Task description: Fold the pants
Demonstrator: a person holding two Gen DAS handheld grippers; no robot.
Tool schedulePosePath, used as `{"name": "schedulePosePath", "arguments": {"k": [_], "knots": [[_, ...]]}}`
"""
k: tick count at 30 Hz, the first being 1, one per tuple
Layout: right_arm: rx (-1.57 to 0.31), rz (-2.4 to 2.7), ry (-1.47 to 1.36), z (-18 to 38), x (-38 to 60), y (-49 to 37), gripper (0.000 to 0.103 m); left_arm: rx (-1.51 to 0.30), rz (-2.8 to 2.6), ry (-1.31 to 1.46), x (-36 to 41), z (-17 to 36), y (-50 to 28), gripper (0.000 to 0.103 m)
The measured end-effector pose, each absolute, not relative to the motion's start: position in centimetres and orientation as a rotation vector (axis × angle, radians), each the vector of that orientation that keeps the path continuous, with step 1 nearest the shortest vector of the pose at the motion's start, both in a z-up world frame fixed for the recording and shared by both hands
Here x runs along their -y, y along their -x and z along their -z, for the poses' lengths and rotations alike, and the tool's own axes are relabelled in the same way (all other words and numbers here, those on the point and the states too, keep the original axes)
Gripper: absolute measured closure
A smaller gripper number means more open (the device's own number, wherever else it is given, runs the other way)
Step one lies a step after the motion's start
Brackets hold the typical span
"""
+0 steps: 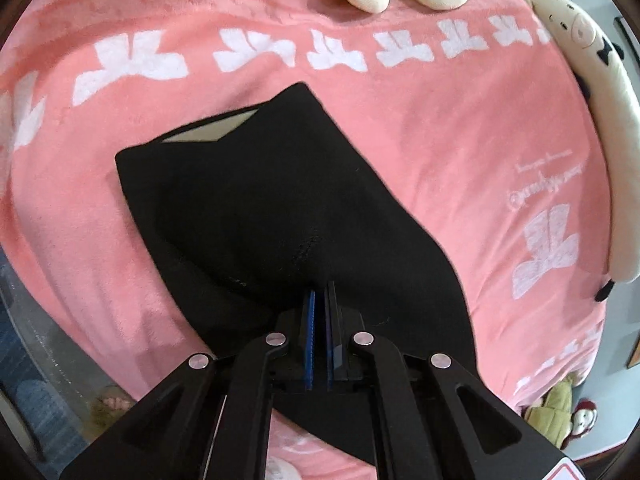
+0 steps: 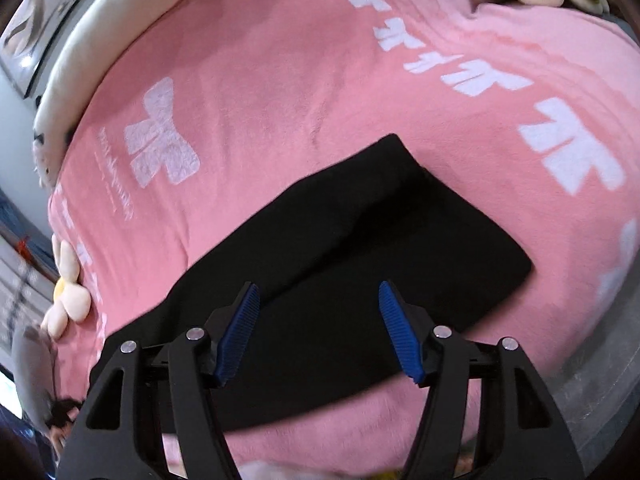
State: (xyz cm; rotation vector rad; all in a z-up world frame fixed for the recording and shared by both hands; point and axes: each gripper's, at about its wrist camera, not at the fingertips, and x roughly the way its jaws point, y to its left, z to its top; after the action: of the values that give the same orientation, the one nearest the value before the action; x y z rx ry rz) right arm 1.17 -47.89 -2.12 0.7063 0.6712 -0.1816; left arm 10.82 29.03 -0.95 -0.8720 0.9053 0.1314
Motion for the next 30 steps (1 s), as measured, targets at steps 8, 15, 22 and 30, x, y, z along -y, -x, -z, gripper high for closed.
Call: {"name": "schedulePosePath", "arguments": {"k": [8, 15, 22, 30], "knots": [[-0.689, 0.246, -0.66, 1.8, 50.9, -8.8, 0.1, -0.902, -0.131, 0.838, -29.9, -0.3, -12.2, 0.101], [-0.58, 0.155, -0.426, -5.8, 49.5, -4.6, 0.1, -0.817, -0.236, 0.558, -31.8, -5.2, -11.0, 0.103], [-0.835, 0.243, -0.46, 4.6, 50.5, -3.0, 0.094, -0.976, -0.204, 0.632, -31.8, 1.0, -8.6, 0.092], [-0.778, 0.239, -0.533, 3.5, 49.7, -3.1, 0.086, -0.928, -0.075, 0.742, -27.6, -0.6, -10.8, 0.027]]}}
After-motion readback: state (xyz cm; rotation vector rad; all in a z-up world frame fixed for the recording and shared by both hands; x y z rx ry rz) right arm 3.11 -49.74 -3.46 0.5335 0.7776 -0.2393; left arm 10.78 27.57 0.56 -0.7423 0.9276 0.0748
